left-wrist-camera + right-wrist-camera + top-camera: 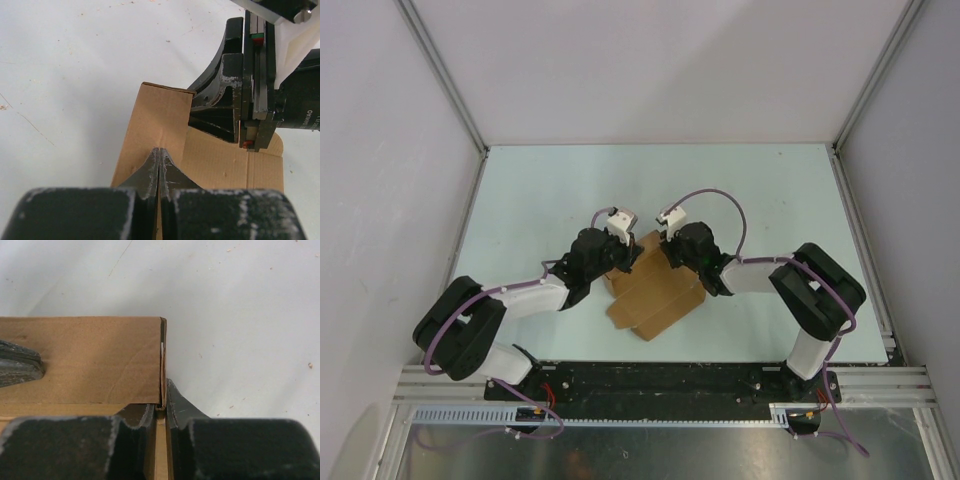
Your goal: Fold the paper box
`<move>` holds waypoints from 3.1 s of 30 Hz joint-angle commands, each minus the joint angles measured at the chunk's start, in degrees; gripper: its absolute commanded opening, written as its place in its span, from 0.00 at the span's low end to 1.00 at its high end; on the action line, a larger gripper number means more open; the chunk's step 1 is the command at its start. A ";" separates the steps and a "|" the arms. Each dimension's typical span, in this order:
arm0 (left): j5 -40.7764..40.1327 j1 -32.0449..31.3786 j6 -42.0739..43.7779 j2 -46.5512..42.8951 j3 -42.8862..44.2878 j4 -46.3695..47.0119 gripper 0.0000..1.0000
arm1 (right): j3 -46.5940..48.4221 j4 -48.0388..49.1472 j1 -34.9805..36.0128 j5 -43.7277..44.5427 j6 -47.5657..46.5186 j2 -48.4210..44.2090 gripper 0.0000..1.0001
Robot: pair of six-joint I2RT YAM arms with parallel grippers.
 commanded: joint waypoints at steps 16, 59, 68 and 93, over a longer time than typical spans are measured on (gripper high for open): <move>1.81 0.15 0.17 -0.52 1.11 -0.99 0.01 | -4.34 -1.39 1.20 -0.89 0.57 -11.13 0.53; 1.89 0.23 0.70 -0.26 1.46 -2.48 0.01 | -0.30 3.97 -6.71 -19.08 13.32 -7.11 0.00; 1.54 0.23 0.78 -0.61 1.46 -2.84 0.01 | -0.30 0.99 -5.75 -18.74 12.27 -7.19 0.00; 0.58 0.23 1.75 -5.44 4.27 -7.93 0.01 | -2.23 -2.87 -6.53 -14.96 11.48 -20.90 0.06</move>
